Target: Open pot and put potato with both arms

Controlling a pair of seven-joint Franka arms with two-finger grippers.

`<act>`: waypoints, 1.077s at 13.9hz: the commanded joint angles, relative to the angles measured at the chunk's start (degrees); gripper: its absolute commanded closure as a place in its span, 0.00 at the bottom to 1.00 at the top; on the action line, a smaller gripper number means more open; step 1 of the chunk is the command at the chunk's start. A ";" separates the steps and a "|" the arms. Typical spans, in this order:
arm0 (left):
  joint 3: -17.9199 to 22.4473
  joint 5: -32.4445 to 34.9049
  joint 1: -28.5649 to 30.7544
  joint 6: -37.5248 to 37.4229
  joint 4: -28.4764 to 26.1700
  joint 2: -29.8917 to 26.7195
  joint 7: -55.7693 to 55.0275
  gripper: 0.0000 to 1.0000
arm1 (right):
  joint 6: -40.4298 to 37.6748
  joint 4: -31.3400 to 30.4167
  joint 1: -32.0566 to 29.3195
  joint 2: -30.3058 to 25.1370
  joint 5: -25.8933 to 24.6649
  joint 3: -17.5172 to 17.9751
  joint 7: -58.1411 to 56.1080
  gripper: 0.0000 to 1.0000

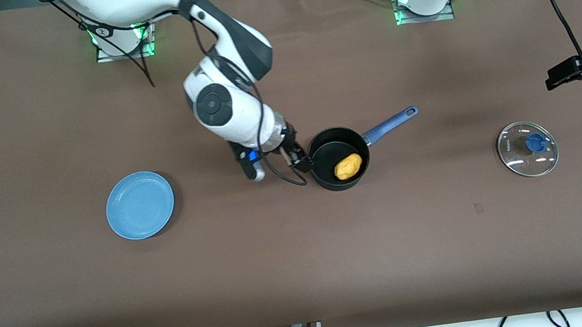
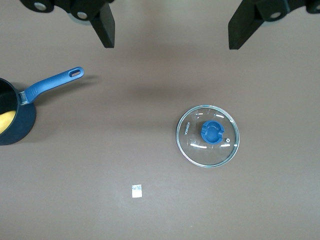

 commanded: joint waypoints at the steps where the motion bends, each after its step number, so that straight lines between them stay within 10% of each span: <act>1: 0.11 -0.99 -0.18 -1.04 1.23 0.49 -0.49 0.00 | -9.72 -2.62 -1.70 -6.32 -2.24 -4.36 -11.76 0.00; 9: 0.20 -0.99 -0.09 -1.04 1.23 0.49 -0.49 0.00 | -21.24 -18.97 -1.88 -27.40 -1.62 -20.02 -51.84 0.00; 15: 0.20 -0.99 -0.18 -1.04 1.23 0.49 -0.49 0.00 | -30.50 -18.63 -1.88 -32.97 -3.72 -31.90 -79.62 0.00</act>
